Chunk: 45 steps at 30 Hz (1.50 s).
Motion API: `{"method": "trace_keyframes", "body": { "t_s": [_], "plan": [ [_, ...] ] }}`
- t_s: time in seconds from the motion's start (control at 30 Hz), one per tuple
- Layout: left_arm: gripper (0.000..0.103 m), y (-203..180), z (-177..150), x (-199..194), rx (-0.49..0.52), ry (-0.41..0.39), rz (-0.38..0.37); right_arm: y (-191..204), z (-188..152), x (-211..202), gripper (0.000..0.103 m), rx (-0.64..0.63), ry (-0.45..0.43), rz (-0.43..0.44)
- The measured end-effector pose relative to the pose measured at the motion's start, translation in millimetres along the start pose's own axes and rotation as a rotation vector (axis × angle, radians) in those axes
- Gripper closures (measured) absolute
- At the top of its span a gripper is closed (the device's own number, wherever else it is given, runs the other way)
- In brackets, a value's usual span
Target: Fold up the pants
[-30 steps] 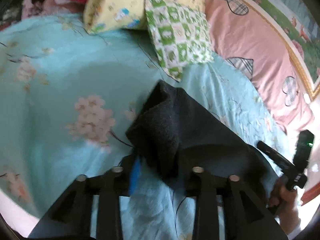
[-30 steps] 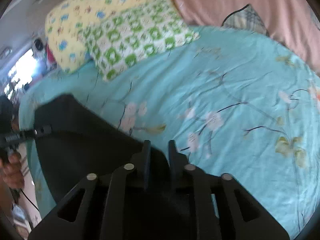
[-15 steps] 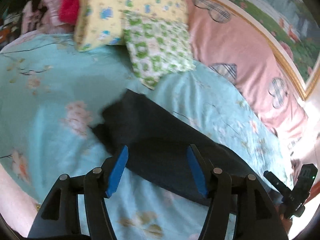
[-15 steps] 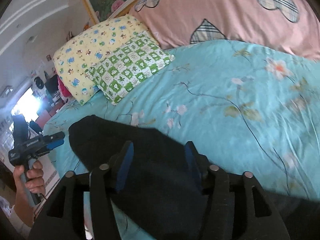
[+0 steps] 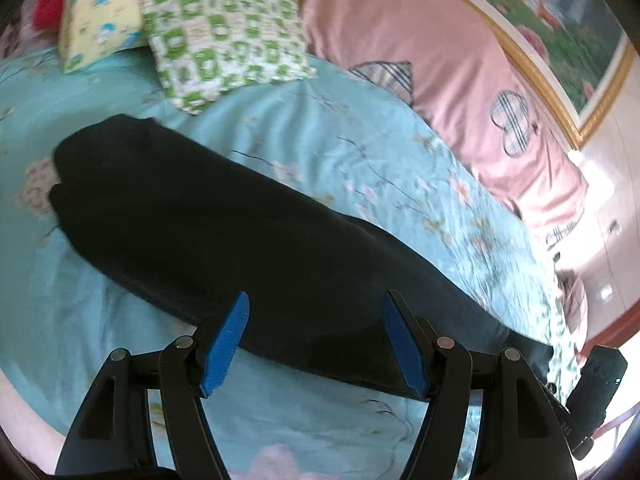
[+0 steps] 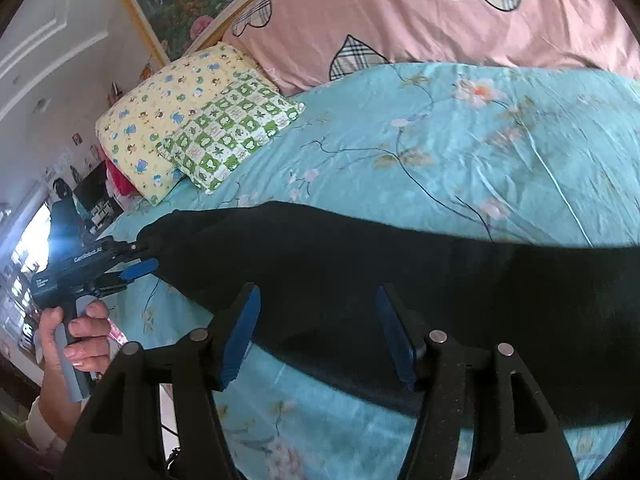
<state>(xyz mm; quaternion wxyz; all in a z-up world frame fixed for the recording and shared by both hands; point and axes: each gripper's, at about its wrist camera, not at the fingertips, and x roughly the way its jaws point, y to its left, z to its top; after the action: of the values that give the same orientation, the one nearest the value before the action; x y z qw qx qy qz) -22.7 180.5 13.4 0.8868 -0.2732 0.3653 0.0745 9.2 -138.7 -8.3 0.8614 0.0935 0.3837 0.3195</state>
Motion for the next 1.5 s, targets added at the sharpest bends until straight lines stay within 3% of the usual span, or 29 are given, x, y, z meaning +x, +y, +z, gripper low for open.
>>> {"method": "trace_keyframes", "body": {
  "t_s": [0.37,0.7,0.97,1.33,1.5],
  "plan": [
    [0.033,-69,-14,25,0.127,0.088,-0.11,-25,-23,-37,0.041,0.072,-0.021,-0.046],
    [0.031,-147,-26,63,0.308,0.188,-0.238,-56,-47,-80,0.041,0.178,-0.063,-0.152],
    [0.031,-188,-36,82,0.388,0.257,-0.276,-79,-59,-114,0.041,0.275,-0.122,-0.243],
    [0.03,-213,-43,83,0.448,0.257,-0.253,-99,-68,-127,0.041,0.329,-0.159,-0.233],
    [0.03,-247,-36,96,0.552,0.314,-0.31,-106,-68,-129,0.041,0.375,-0.191,-0.243]
  ]
}}
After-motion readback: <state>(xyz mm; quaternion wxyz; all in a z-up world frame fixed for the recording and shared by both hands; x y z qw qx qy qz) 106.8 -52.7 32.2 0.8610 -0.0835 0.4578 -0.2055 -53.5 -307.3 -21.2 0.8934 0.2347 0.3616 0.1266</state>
